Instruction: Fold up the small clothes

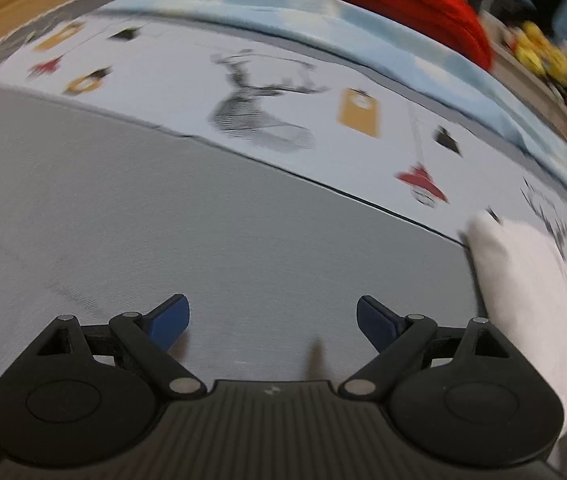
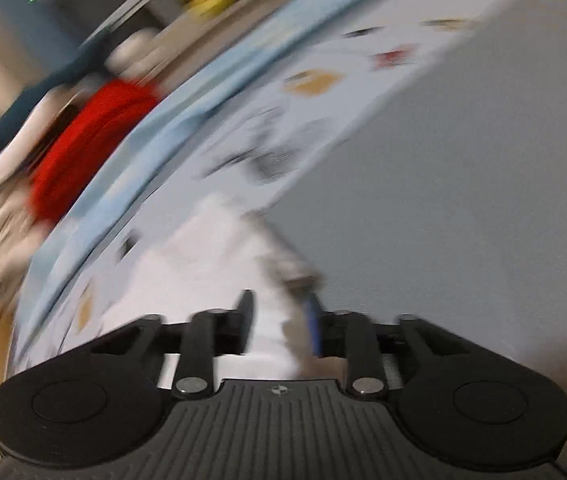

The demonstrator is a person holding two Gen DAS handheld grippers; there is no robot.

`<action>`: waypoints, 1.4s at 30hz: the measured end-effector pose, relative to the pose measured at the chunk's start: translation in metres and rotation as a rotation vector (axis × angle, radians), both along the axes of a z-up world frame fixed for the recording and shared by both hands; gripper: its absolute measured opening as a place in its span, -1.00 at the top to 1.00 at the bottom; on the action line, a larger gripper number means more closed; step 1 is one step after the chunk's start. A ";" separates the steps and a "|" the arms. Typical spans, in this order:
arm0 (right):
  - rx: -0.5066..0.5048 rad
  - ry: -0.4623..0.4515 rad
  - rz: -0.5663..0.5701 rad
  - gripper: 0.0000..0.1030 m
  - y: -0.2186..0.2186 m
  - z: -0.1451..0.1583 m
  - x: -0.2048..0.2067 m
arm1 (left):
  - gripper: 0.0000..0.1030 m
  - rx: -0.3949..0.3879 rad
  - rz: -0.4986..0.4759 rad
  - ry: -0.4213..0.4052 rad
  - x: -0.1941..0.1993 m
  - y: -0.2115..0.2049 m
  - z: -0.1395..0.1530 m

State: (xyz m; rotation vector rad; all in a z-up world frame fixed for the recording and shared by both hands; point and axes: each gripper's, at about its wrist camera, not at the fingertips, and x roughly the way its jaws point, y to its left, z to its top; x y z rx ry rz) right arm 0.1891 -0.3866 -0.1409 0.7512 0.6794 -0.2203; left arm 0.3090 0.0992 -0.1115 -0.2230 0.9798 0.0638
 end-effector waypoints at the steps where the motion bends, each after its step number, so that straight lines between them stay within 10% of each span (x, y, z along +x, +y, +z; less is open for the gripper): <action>1: -0.030 0.009 0.067 -0.12 0.003 0.005 0.011 | -0.82 0.001 -0.024 0.005 0.002 -0.010 0.000; 7: -0.252 0.112 0.171 -0.29 0.020 0.008 0.039 | -0.82 -0.050 -0.212 0.040 -0.002 -0.087 0.001; 20: -0.114 0.129 0.233 0.04 -0.001 -0.011 0.009 | -0.80 0.021 -0.746 -0.013 -0.075 -0.218 -0.024; 23: -0.157 0.154 0.268 0.86 0.007 -0.015 0.010 | 0.30 0.014 -0.728 -0.002 -0.061 -0.227 -0.039; 27: -0.166 0.079 0.288 0.87 0.008 0.003 -0.004 | 0.50 0.035 -0.772 -0.064 -0.072 -0.215 -0.026; 34: -0.195 0.216 0.357 0.88 0.014 -0.026 0.003 | 0.37 0.033 -0.812 0.005 -0.077 -0.206 -0.048; 36: -0.215 0.207 0.389 0.86 0.016 -0.023 0.004 | 0.00 -0.019 -0.812 0.035 -0.073 -0.197 -0.047; 40: -0.196 0.165 0.309 0.11 -0.001 -0.005 0.002 | -0.60 -0.174 -0.737 0.000 -0.063 -0.165 -0.028; 42: -0.244 0.088 0.260 0.07 -0.007 0.009 0.005 | -0.68 -0.229 -0.696 -0.028 -0.055 -0.157 -0.023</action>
